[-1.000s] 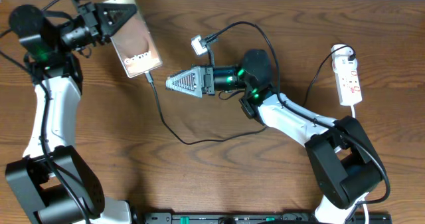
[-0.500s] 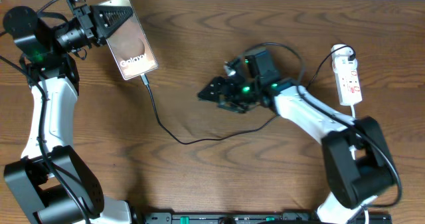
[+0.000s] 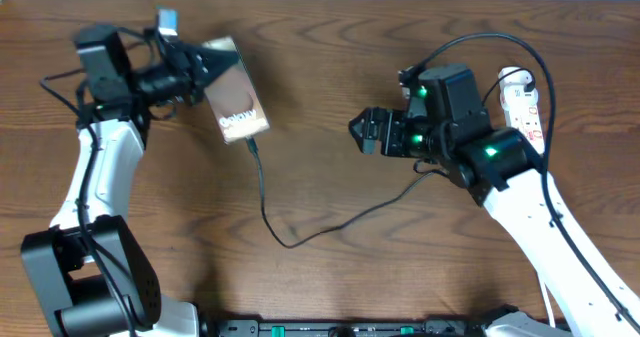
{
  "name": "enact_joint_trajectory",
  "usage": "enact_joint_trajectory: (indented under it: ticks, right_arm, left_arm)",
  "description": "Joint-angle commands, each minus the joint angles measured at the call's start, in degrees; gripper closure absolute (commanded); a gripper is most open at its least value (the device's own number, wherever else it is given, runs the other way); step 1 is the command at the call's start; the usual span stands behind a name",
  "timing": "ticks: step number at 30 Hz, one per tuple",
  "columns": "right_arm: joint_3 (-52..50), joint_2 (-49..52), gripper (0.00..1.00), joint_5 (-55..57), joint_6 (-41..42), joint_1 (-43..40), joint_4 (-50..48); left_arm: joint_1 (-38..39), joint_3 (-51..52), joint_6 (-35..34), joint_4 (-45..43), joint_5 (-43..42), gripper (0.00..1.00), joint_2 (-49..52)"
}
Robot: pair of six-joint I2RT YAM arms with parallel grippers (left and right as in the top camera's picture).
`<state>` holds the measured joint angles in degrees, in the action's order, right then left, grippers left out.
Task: Plug charger to phone and switch on socket
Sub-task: 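Open the right gripper and withdraw it toward the power strip, then lower the phone flat onto the table with the left gripper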
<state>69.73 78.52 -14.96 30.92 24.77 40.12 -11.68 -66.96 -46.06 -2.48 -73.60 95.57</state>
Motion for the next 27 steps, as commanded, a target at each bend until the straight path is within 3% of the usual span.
enact_joint_trajectory:
  ticks: [1,8,16,27]
  right_arm:
    - [0.61,-1.44,0.01,5.75,-1.05,0.07,1.51]
    - [0.61,-1.27,0.01,6.05,-1.46,0.07,1.77]
    - [0.61,-1.27,0.01,6.03,-1.44,0.07,2.01]
    - [0.61,-1.27,0.01,6.10,-1.44,0.07,2.12]
  left_arm:
    - [2.21,-0.66,17.03,10.10,11.69,0.93,-1.05]
    - [7.28,-0.63,28.72,25.59,30.86,0.93,-1.01]
    - [12.70,-0.63,28.68,28.13,38.51,0.92,2.08]
    - [15.04,-0.63,28.24,28.33,38.75,0.93,9.68]
